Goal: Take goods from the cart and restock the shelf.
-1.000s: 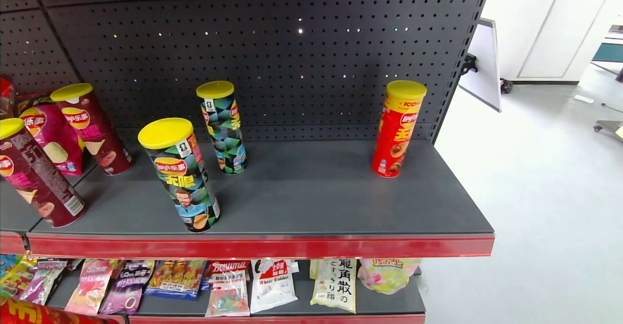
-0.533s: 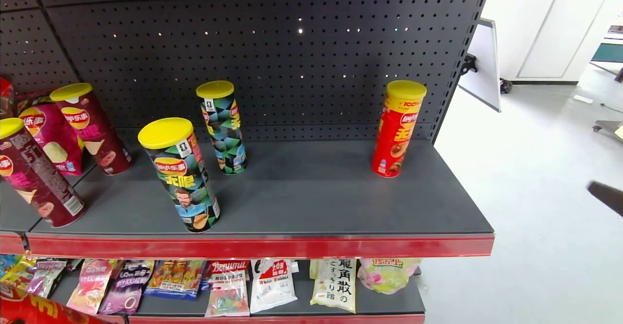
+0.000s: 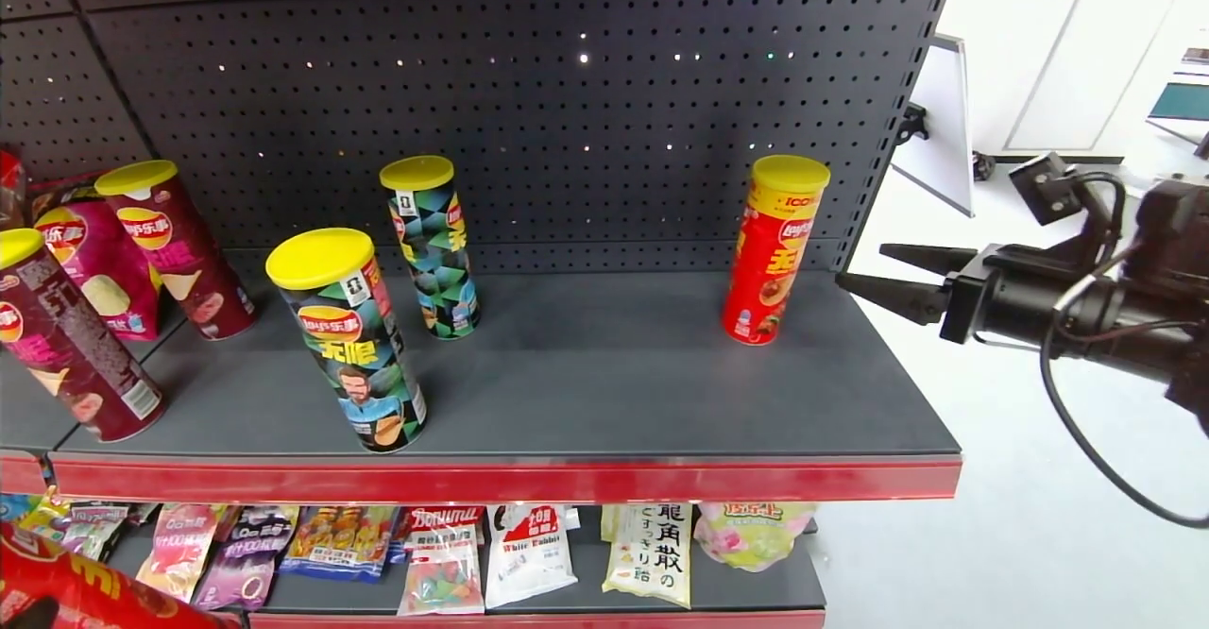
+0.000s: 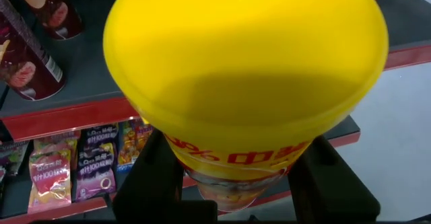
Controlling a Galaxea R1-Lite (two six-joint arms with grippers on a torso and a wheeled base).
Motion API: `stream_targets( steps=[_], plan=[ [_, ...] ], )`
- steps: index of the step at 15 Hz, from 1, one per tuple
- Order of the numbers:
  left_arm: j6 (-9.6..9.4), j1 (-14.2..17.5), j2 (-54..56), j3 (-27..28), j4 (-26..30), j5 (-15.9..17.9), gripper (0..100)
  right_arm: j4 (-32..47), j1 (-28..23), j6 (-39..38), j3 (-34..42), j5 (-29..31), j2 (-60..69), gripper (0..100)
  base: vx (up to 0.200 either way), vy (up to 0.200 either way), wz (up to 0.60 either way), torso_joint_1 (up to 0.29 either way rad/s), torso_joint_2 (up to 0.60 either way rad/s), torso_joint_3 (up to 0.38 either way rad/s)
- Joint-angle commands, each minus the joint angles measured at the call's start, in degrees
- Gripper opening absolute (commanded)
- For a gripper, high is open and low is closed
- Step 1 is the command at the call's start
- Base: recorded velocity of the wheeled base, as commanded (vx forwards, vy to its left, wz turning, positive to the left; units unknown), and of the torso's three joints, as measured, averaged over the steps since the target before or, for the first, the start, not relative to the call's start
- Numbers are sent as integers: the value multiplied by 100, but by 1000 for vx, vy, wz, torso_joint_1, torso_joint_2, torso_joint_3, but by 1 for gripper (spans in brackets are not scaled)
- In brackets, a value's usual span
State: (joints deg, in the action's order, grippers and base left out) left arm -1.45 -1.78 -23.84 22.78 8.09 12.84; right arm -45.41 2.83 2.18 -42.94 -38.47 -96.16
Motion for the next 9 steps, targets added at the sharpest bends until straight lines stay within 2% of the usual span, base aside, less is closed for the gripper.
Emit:
stream_targets(
  steps=[1,5,9],
  plan=[
    [-4,-7,-50,7,-1,17,0,-311,-46,160,-584,-292,-1080,100,0,0,0,0,0,0],
    [-13,2,-24,16,-1,0,0,-302,-195,318,-1050,-767,-1546,100,0,0,0,0,0,0],
    [-40,-7,-33,24,-10,0,0,-319,-239,362,-1270,-890,-1775,100,0,0,0,0,0,0]
  ],
)
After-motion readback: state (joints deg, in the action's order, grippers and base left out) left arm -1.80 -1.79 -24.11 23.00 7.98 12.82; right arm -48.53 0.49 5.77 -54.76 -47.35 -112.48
